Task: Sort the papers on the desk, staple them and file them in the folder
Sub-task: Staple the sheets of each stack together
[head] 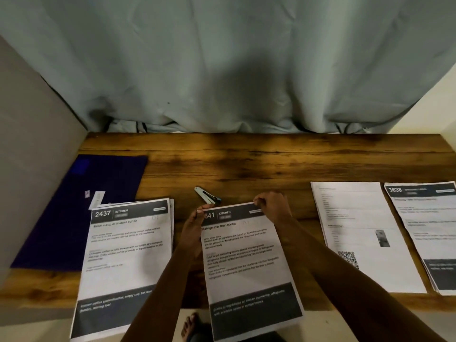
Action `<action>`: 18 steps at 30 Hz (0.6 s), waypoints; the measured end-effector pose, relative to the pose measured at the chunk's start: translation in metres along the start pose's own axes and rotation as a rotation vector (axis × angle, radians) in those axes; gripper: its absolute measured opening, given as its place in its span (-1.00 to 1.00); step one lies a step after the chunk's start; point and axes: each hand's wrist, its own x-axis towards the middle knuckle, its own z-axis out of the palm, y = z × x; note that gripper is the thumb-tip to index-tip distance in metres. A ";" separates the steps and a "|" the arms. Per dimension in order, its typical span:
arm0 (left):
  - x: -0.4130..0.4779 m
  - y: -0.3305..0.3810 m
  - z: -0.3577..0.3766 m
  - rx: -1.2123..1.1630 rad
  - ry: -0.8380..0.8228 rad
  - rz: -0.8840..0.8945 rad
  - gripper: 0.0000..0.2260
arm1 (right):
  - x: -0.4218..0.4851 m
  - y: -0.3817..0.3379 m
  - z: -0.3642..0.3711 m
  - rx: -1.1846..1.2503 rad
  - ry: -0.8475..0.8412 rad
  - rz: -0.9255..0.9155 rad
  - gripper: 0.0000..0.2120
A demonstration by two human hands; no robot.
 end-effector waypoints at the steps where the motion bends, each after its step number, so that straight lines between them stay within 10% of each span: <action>1: 0.001 -0.001 -0.002 0.019 0.024 0.002 -0.78 | 0.001 -0.005 0.000 -0.029 -0.031 0.019 -0.86; 18: 0.004 -0.006 -0.019 0.023 0.144 0.016 -0.87 | 0.034 -0.110 0.039 0.089 -0.211 -0.260 -0.64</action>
